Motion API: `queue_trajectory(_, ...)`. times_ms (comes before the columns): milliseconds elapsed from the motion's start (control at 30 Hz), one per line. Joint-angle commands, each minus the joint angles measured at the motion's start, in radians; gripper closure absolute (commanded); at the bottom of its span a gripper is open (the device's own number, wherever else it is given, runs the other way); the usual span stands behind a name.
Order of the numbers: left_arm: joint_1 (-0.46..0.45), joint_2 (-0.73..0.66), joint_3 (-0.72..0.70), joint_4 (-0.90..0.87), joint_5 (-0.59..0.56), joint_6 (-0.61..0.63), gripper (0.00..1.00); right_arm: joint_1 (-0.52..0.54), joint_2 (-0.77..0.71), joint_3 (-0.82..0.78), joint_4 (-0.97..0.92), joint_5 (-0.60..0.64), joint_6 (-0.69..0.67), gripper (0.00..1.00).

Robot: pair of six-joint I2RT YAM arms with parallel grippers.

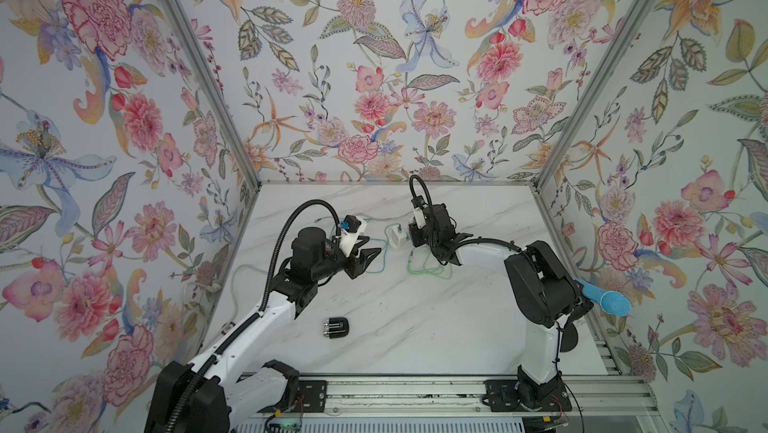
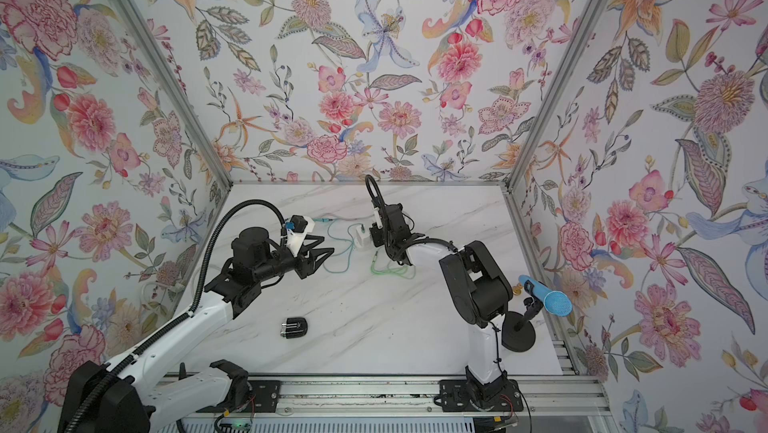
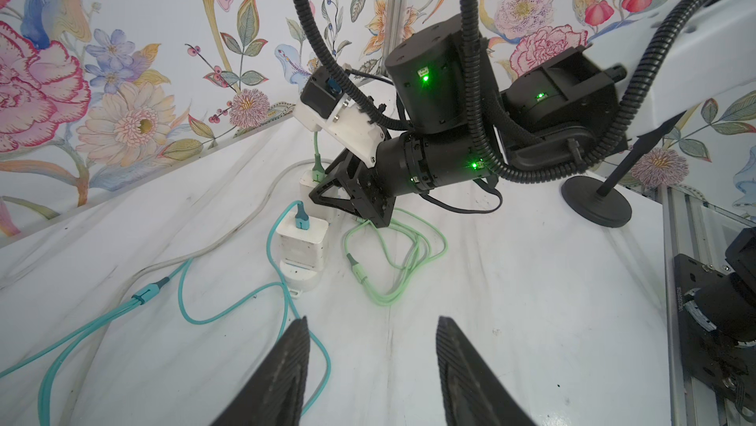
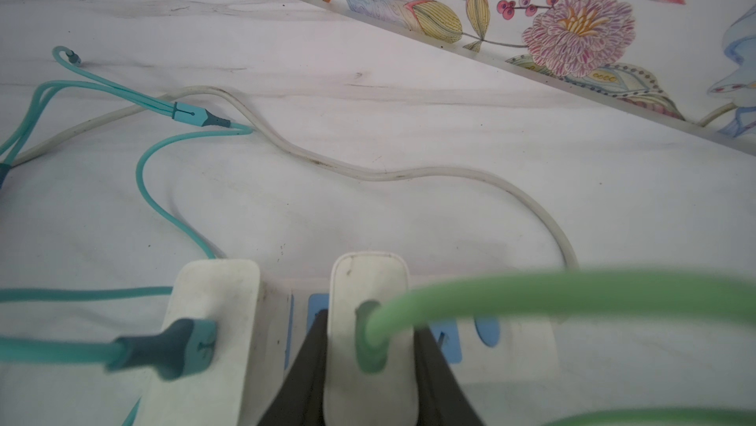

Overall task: Charge the electric shaver
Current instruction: Insert the plug into the socket.

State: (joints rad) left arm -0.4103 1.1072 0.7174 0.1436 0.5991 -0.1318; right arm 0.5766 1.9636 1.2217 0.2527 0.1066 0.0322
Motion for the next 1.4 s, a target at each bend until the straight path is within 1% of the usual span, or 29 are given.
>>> queue_trajectory(0, 0.017, 0.0, -0.002, 0.013, 0.029, -0.006, 0.47, 0.008, 0.024, -0.009, 0.03, 0.016, 0.018, 1.0)
queue_trajectory(233, 0.024, -0.012, -0.012, 0.024, 0.019, -0.018, 0.47, 0.012, 0.06, 0.03, -0.052, 0.037, 0.041, 1.0)
queue_trajectory(333, 0.026, -0.023, -0.03, 0.045, 0.01, -0.032, 0.47, 0.021, 0.065, 0.013, -0.079, 0.049, 0.055, 1.0)
queue_trajectory(433, 0.03, -0.032, -0.042, 0.057, -0.009, -0.043, 0.47, 0.041, 0.06, -0.01, -0.09, 0.088, 0.065, 1.0)
queue_trajectory(567, 0.035, -0.052, -0.067, 0.097, -0.065, -0.076, 0.47, 0.064, 0.066, -0.033, -0.108, 0.129, 0.095, 1.0)
queue_trajectory(700, 0.038, -0.079, -0.103, 0.141, -0.142, -0.129, 0.47, 0.066, 0.088, -0.025, -0.151, 0.154, 0.137, 1.0)
queue_trajectory(900, 0.049, -0.127, -0.129, 0.136, -0.232, -0.143, 0.46, 0.066, 0.1, 0.016, -0.236, 0.179, 0.168, 1.0)
queue_trajectory(933, 0.049, -0.134, -0.128, 0.129, -0.251, -0.146, 0.45, 0.066, 0.097, 0.028, -0.252, 0.178, 0.169, 0.99)
queue_trajectory(967, 0.053, -0.137, -0.127, 0.123, -0.257, -0.146, 0.44, 0.066, 0.093, 0.041, -0.268, 0.174, 0.167, 0.95)
queue_trajectory(1033, 0.056, -0.143, -0.129, 0.115, -0.267, -0.147, 0.43, 0.066, 0.066, 0.072, -0.308, 0.132, 0.165, 0.82)
queue_trajectory(1067, 0.057, -0.143, -0.129, 0.11, -0.265, -0.145, 0.43, 0.066, 0.047, 0.083, -0.321, 0.111, 0.16, 0.78)
queue_trajectory(1100, 0.058, -0.144, -0.129, 0.103, -0.268, -0.146, 0.43, 0.096, 0.028, 0.101, -0.348, 0.087, 0.153, 0.73)
queue_trajectory(1133, 0.058, -0.147, -0.131, 0.1, -0.274, -0.147, 0.43, 0.1, 0.013, 0.125, -0.383, 0.065, 0.143, 0.69)
queue_trajectory(1233, 0.058, -0.158, -0.134, 0.094, -0.289, -0.149, 0.43, 0.115, -0.033, 0.163, -0.451, 0.04, 0.111, 0.64)
queue_trajectory(1367, 0.059, -0.165, -0.131, 0.094, -0.295, -0.15, 0.42, 0.108, -0.101, 0.144, -0.486, 0.003, 0.102, 0.58)
